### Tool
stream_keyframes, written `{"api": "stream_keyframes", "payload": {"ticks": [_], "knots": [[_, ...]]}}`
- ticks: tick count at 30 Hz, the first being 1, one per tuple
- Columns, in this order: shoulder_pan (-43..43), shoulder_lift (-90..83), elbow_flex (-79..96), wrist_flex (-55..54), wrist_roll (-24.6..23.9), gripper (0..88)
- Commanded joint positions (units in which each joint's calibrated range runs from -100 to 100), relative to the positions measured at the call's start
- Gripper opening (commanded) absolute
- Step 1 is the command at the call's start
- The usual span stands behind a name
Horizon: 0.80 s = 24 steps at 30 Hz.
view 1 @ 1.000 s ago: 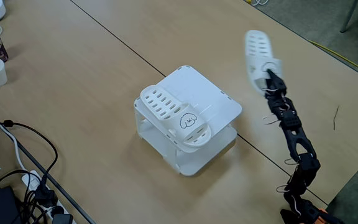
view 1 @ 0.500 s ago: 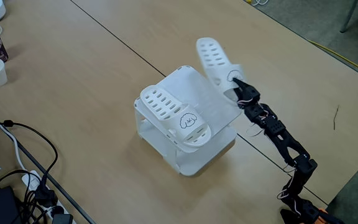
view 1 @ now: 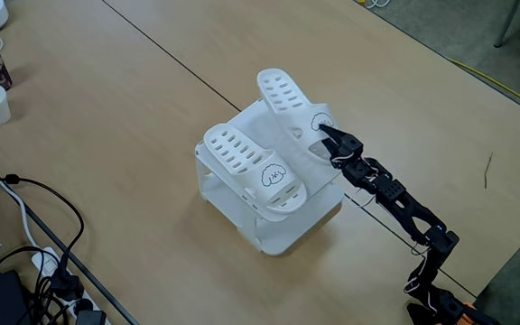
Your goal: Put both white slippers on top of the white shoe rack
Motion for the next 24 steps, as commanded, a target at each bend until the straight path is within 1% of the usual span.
{"api": "stream_keyframes", "payload": {"ticks": [1, 16, 18, 24], "knots": [[-1.35, -4.16, -3.73, -0.07, 0.42, 0.8], [-1.84, -4.24, 1.96, -0.24, 0.42, 1.0], [-1.84, -4.24, 1.96, -0.24, 0.42, 3.3], [-1.84, -4.24, 1.96, -0.24, 0.42, 15.9]]}}
